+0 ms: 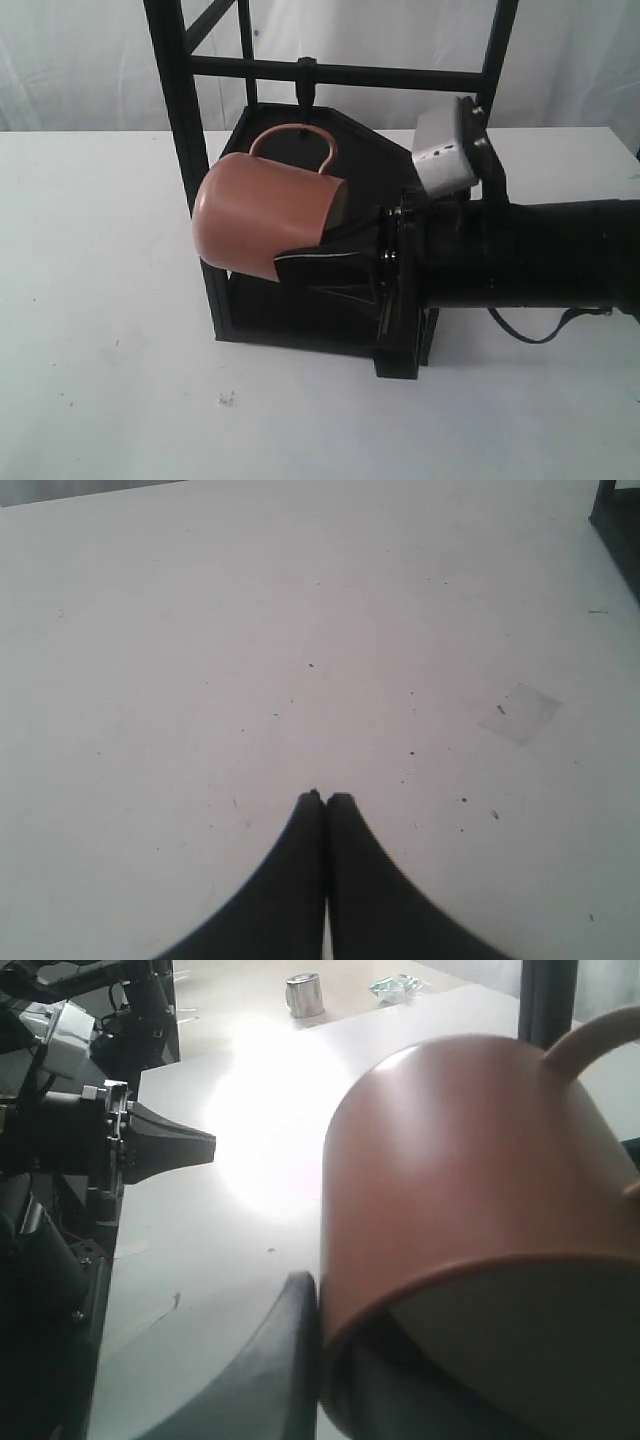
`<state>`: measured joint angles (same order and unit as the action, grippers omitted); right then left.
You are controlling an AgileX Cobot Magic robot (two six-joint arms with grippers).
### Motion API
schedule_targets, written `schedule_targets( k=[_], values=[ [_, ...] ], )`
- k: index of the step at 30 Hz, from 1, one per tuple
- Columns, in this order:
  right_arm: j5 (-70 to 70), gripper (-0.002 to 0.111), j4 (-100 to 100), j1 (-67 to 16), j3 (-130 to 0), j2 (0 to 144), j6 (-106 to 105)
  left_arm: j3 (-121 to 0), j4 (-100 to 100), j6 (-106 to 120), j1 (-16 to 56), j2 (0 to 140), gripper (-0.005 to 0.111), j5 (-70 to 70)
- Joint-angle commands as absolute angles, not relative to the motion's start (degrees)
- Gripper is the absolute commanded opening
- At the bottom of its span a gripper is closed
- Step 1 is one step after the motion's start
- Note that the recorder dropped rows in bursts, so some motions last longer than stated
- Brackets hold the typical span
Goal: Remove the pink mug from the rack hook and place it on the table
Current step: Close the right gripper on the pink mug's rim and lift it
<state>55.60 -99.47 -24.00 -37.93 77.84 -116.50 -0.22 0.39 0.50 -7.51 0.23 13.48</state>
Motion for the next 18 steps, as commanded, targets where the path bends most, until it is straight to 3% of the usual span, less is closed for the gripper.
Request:
schedule_targets(
  k=[1,10,18],
  values=[
    [55.89,0.000,-99.95,-24.01,-38.17,74.15,-116.31,0.00,0.31,0.00,-7.32,0.00,0.000,13.37],
    [52.65,0.000,-97.72,-24.01,-38.19,68.67,-105.96,0.00,0.31,0.00,-7.32,0.00,0.000,13.37],
    [59.51,0.000,-91.54,-24.01,-39.58,65.29,-105.82,0.00,0.31,0.00,-7.32,0.00,0.000,13.37]
  ],
)
